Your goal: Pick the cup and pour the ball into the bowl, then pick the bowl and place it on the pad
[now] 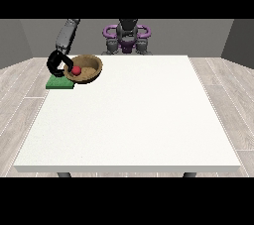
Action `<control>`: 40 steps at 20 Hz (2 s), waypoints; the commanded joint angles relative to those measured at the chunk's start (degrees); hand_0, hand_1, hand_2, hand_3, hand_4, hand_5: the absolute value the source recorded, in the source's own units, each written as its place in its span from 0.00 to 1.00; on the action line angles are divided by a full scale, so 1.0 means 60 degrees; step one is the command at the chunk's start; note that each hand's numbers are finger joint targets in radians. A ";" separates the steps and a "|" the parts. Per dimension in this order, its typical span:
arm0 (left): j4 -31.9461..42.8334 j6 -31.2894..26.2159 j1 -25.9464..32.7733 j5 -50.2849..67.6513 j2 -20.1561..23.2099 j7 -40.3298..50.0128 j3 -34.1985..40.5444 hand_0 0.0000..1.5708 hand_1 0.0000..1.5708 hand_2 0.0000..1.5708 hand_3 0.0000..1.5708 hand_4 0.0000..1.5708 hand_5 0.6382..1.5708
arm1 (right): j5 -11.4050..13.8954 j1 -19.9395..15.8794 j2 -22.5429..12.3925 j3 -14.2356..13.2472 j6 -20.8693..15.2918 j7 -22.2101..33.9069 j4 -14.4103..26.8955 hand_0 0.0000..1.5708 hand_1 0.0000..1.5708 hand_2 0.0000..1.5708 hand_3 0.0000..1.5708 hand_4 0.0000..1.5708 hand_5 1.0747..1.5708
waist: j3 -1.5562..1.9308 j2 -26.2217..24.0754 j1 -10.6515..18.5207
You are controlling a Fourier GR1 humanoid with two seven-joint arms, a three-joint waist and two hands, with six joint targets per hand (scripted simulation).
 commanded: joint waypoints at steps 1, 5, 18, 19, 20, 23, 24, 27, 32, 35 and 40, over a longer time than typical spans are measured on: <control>0.0639 -0.0345 0.0411 -0.0014 0.0449 -0.0500 0.0289 0.00 0.00 0.00 0.00 0.77 0.96 | 0.0402 -0.0333 -0.0753 0.0362 0.0246 0.1178 -0.0111 1.00 1.00 1.00 0.53 0.66 0.98 | 0.0037 -0.0118 -0.0390; 0.0731 -0.0212 0.0924 -0.0308 0.0358 -0.0871 0.0266 0.00 0.00 0.00 0.00 0.76 0.97 | 0.0068 -0.0646 -0.2064 -0.0006 0.1416 0.1896 -0.0204 1.00 1.00 1.00 0.35 0.70 0.99 | 0.0038 -0.0385 -0.0797; 0.1523 -0.0580 0.1233 0.0111 0.1212 -0.1793 0.0717 0.00 0.00 0.00 0.00 0.77 0.98 | -0.0439 -0.0028 -0.2210 -0.0829 0.2198 0.0667 0.0133 1.00 1.00 1.00 0.31 0.68 1.00 | 0.0054 0.0485 -0.1065; 0.1702 -0.0774 0.1385 0.0103 0.1274 -0.2254 0.0839 0.00 0.00 0.00 0.00 0.77 0.98 | -0.0432 -0.0128 -0.2116 -0.0853 0.1981 0.0650 0.0097 1.00 1.00 1.00 0.27 0.68 0.99 | 0.0051 0.0757 -0.0918; 0.1829 -0.0661 0.1179 0.0126 0.1243 -0.2051 0.0721 0.00 0.00 0.00 0.00 0.77 0.98 | -0.0325 -0.0284 -0.1384 -0.0594 0.1371 0.0982 -0.0150 1.00 1.00 1.00 0.29 0.68 0.99 | 0.0048 0.0414 -0.0997; 0.1256 -0.0485 0.1164 0.0183 0.1030 -0.2095 0.0546 0.00 0.00 0.00 0.00 0.77 0.98 | -0.0450 -0.0259 -0.1502 -0.0834 0.1746 0.0420 0.0497 1.00 1.00 1.00 0.29 0.67 1.00 | 0.0056 0.0793 -0.0754; 0.1388 -0.0237 0.1299 -0.0070 0.0880 -0.2051 0.0399 0.00 0.00 0.00 0.00 0.77 0.98 | -0.0423 -0.0159 -0.0696 -0.0631 0.1203 0.0479 0.0162 1.00 1.00 1.00 0.29 0.66 1.00 | 0.0052 0.0359 -0.0929; 0.1762 -0.0245 0.1280 -0.0172 0.1063 -0.2502 0.0451 0.00 0.00 0.00 0.00 0.77 0.98 | -0.0524 -0.0424 -0.1010 -0.0693 0.1466 0.0803 0.0131 1.00 1.00 1.00 0.37 0.64 1.00 | 0.0046 0.0627 -0.1061; 0.1233 -0.0313 0.0819 0.0268 0.1354 -0.1834 0.0369 0.00 0.00 0.00 0.00 0.76 0.99 | -0.1010 -0.0694 -0.1328 -0.1414 0.1242 0.0827 0.0876 1.00 1.00 1.00 0.56 0.45 1.00 | 0.0057 0.0755 -0.0812; 0.1805 -0.0895 0.1140 0.0463 0.1599 -0.2261 0.0616 0.00 0.00 0.00 0.00 0.76 0.99 | -0.0645 -0.0501 -0.1629 -0.1298 0.0544 0.0862 0.0791 1.00 1.00 1.00 0.74 0.00 0.96 | 0.0046 0.0804 -0.0673; 0.2021 -0.0509 0.1568 -0.0006 0.1437 -0.2939 0.0489 0.00 0.00 0.00 0.00 0.76 0.99 | -0.0708 -0.0363 -0.1353 -0.1348 0.0250 0.0447 0.0598 0.96 0.96 0.90 0.52 0.00 0.96 | 0.0045 0.0679 -0.0962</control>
